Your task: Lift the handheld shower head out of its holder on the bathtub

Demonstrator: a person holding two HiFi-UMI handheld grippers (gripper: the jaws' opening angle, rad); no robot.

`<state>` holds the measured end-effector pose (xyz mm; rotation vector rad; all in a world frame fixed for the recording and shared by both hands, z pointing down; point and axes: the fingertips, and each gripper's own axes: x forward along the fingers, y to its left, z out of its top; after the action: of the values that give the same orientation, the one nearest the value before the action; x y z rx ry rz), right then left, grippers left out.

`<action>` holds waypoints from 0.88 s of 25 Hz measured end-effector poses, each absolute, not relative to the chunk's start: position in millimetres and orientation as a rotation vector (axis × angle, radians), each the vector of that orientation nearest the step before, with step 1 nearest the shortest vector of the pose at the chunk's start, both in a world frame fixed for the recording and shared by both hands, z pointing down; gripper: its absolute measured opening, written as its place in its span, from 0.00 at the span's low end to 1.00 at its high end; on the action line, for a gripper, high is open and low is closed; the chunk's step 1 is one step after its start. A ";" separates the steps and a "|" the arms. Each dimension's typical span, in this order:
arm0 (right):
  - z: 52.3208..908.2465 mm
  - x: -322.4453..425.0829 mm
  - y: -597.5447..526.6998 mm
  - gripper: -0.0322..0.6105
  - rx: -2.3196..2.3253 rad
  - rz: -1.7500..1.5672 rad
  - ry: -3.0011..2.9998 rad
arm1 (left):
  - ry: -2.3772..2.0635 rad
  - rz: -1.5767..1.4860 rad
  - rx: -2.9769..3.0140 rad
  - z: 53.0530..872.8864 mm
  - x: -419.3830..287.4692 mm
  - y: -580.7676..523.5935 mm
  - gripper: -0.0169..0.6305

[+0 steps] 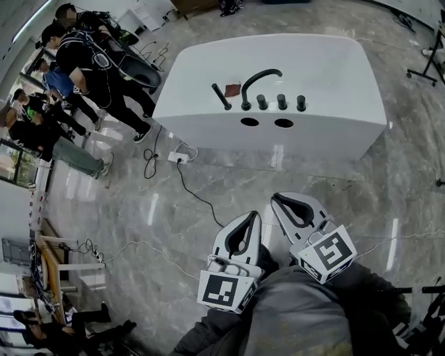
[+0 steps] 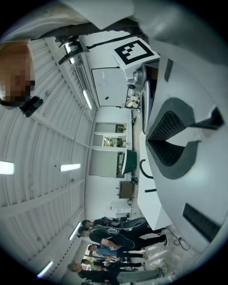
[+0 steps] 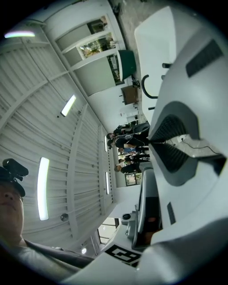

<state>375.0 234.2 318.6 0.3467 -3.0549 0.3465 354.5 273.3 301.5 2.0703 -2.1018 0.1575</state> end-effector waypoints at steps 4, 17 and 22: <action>325.3 364.6 234.6 0.06 0.314 0.354 -3.037 | -2.122 0.172 2.018 307.0 341.5 272.8 0.03; 326.4 281.4 187.0 0.06 0.395 0.292 -2.998 | -2.134 0.066 2.021 306.9 242.2 233.1 0.03; 334.6 231.9 175.3 0.06 0.398 0.287 -2.973 | -2.128 0.036 2.027 310.7 191.8 217.7 0.03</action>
<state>231.9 175.3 334.6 0.3982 -2.9727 0.2874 191.8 217.7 310.7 2.0275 -2.1277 0.0361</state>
